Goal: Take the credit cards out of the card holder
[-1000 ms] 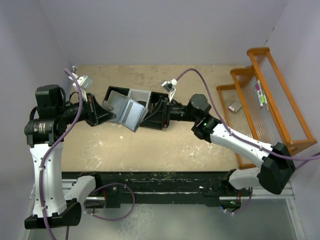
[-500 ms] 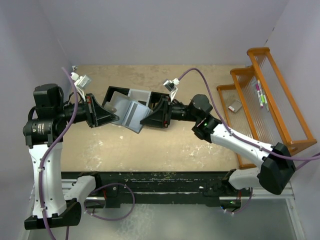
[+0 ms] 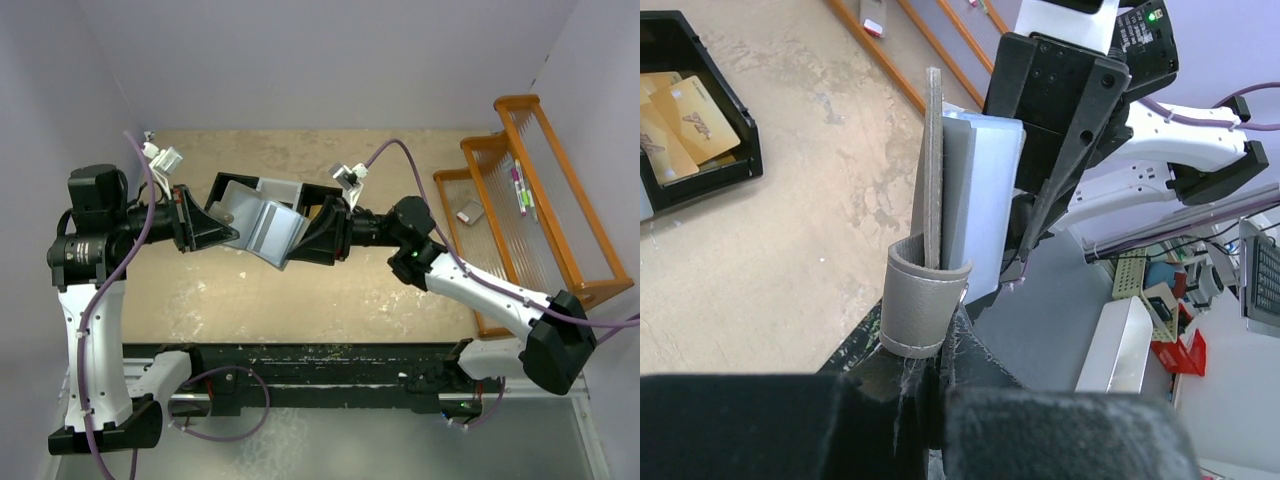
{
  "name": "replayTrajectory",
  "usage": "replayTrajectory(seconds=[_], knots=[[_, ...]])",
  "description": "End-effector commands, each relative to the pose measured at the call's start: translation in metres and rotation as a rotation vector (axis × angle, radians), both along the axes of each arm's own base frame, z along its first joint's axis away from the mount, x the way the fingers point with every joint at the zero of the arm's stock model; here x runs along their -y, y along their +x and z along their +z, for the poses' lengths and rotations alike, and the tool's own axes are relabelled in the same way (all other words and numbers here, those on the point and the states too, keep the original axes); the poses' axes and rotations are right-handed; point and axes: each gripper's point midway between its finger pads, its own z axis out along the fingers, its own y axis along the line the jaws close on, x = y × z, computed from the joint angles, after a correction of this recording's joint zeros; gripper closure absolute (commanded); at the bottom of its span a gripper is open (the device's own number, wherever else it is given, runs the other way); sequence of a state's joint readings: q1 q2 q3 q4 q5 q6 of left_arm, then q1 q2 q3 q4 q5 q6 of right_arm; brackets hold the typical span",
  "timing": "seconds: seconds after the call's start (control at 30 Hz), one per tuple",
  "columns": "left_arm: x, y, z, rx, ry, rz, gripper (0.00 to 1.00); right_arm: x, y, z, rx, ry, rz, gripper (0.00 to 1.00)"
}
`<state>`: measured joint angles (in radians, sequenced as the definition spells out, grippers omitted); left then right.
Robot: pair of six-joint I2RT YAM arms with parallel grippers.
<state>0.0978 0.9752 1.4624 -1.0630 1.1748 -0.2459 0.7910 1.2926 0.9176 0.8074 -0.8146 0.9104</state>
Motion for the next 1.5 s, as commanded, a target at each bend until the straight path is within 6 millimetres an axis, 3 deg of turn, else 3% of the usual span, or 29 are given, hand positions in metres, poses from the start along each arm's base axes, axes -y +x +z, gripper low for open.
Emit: replayTrajectory(seconds=[0.0, 0.3, 0.5, 0.6, 0.77, 0.9, 1.27, 1.47], knots=[[0.003, -0.005, 0.020, 0.071, -0.020, -0.030, 1.00, 0.008, -0.013, 0.025, 0.091, 0.081, 0.028, 0.65], [0.005, -0.011, 0.026, 0.076, -0.036, -0.046, 1.00, -0.003, 0.017, 0.013, 0.006, 0.027, -0.098, 0.81], [0.005, -0.013, 0.027, 0.076, -0.042, -0.052, 1.00, -0.004, 0.028, 0.015, 0.008, 0.014, -0.157, 0.82], [0.006, -0.014, 0.028, 0.075, -0.048, -0.058, 1.00, -0.003, 0.033, 0.026, 0.031, 0.045, -0.189, 0.77], [0.006, -0.014, 0.028, 0.075, -0.049, -0.058, 1.00, -0.005, 0.034, 0.031, 0.022, 0.057, -0.184, 0.58], [0.006, -0.015, 0.028, 0.082, -0.045, -0.058, 1.00, -0.011, 0.044, 0.038, -0.018, 0.058, -0.204, 0.49], [0.006, -0.016, 0.028, 0.087, -0.043, -0.059, 1.00, -0.017, 0.057, 0.028, -0.095, 0.007, -0.250, 0.44], [0.005, -0.014, 0.023, 0.089, -0.031, -0.051, 1.00, -0.033, 0.040, 0.046, -0.062, 0.012, -0.254, 0.53]])
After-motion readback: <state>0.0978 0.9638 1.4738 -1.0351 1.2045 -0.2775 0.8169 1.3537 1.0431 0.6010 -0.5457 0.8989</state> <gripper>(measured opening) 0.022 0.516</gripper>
